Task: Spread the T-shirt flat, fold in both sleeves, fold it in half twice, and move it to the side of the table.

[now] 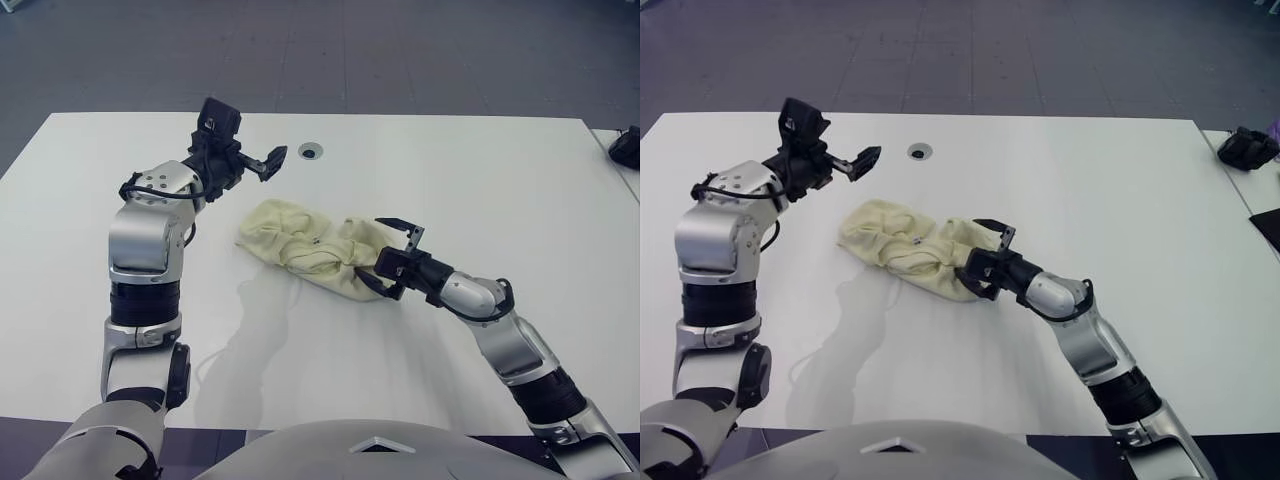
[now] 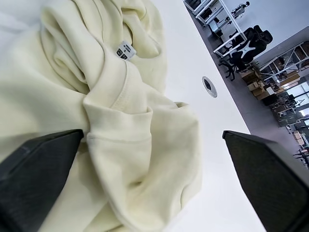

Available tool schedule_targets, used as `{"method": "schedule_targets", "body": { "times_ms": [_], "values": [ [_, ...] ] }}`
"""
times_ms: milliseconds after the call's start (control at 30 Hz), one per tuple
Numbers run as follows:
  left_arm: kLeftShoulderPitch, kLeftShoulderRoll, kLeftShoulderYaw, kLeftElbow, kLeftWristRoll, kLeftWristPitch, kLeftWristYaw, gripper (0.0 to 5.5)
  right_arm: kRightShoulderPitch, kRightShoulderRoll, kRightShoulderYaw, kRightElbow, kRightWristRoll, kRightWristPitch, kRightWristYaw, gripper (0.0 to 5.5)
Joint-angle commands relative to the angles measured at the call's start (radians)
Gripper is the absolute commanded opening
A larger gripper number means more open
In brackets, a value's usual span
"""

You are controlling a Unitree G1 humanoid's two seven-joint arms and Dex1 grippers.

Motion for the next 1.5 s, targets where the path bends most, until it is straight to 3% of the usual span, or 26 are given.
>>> {"method": "schedule_targets", "body": {
  "times_ms": [33, 800, 900, 1000, 1300, 1500],
  "values": [
    [0.008, 0.02, -0.012, -0.002, 0.0, -0.002, 0.007, 5.4, -0.027, 0.012, 0.003, 0.02, -0.036, -0.025, -0.025, 4.96],
    [0.005, 0.077, -0.052, 0.035, 0.012, -0.059, -0.007, 5.4, 0.011, 0.012, -0.004, 0.024, -0.045, -0.064, 0.001, 1.09],
    [0.029, 0.138, -0.087, 0.026, 0.045, -0.126, -0.051, 5.4, 0.015, 0.01, -0.007, 0.018, -0.045, -0.062, 0.002, 0.54],
    [0.096, 0.252, -0.163, 0.02, 0.133, -0.316, -0.141, 5.4, 0.015, 0.008, -0.013, 0.009, -0.045, -0.061, 0.002, 0.06],
    [0.391, 0.395, -0.22, -0.136, 0.186, -0.664, -0.304, 5.4, 0.008, 0.037, -0.05, -0.018, -0.035, -0.044, -0.034, 0.01],
    [0.44, 0.394, -0.278, -0.146, 0.259, -0.735, -0.315, 5.4, 0.017, 0.05, -0.04, -0.034, -0.049, -0.029, -0.039, 0.01]
  ]
}}
